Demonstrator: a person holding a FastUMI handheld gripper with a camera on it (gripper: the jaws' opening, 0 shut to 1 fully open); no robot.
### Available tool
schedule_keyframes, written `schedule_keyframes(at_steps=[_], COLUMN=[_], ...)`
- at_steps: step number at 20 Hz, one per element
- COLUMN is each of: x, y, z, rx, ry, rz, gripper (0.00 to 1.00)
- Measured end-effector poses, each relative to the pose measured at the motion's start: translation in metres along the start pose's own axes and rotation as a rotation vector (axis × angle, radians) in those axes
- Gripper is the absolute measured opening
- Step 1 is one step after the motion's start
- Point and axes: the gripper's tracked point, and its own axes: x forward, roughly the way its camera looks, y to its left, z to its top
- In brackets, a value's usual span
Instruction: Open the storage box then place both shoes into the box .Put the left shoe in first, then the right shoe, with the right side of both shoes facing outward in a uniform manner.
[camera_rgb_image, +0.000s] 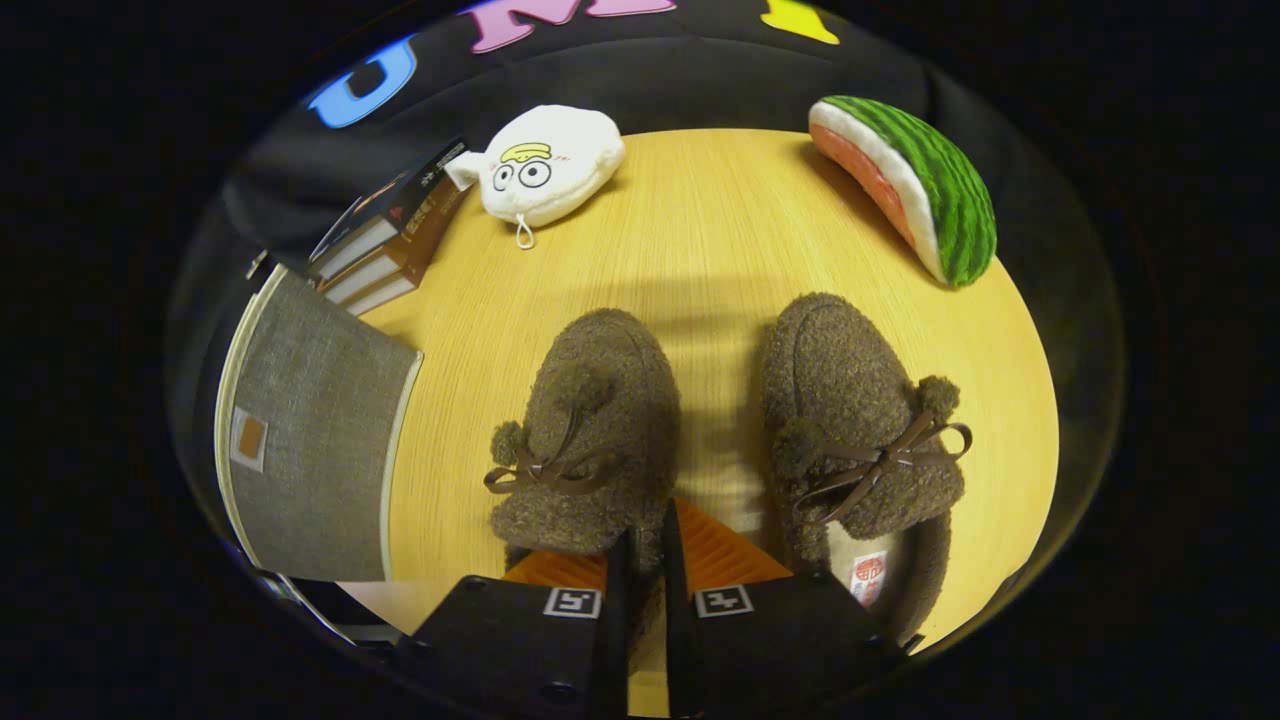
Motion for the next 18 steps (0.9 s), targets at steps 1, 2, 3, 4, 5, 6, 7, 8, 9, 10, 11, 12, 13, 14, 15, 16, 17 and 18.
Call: schedule_keyframes(at_steps=[1, 2, 3, 4, 5, 6, 7, 8, 9, 10, 11, 12, 13, 14, 15, 16, 17, 18], x=[0.000, 0.001, -0.001, -0.005, -0.011, -0.020, -0.032, -0.045, -0.061, -0.076, -0.093, -0.109, -0.123, -0.137, -0.147, -0.154, -0.164, -0.168], y=[-0.001, -0.001, -0.002, -0.001, 0.002, 0.008, 0.015, 0.023, 0.034, 0.045, 0.059, 0.072, 0.088, 0.107, 0.124, 0.145, 0.168, 0.190], z=[0.002, 0.004, 0.003, 0.002, 0.002, 0.003, 0.006, 0.011, 0.017, 0.025, 0.032, 0.039, 0.044, 0.050, 0.056, 0.063, 0.068, 0.074], rx=[0.015, 0.013, 0.010, 0.009, 0.013, 0.022, 0.043, 0.068, 0.093, 0.115, 0.127, 0.131, 0.133, 0.141, 0.155, 0.172, 0.189, 0.199], ry=[-0.004, -0.010, -0.012, -0.017, -0.017, -0.024, -0.034, -0.046, -0.064, -0.082, -0.095, -0.114, -0.126, -0.140, -0.151, -0.159, -0.175, -0.189], rz=[0.003, 0.006, 0.005, 0.001, 0.008, 0.024, 0.040, 0.057, 0.079, 0.097, 0.109, 0.126, 0.151, 0.176, 0.196, 0.224, 0.256, 0.281], gripper=[0.15, 0.09, 0.07, 0.05, 0.05, 0.05, 0.05, 0.05, 0.05, 0.05, 0.05, 0.05, 0.05, 0.05, 0.05, 0.05, 0.05, 0.05])
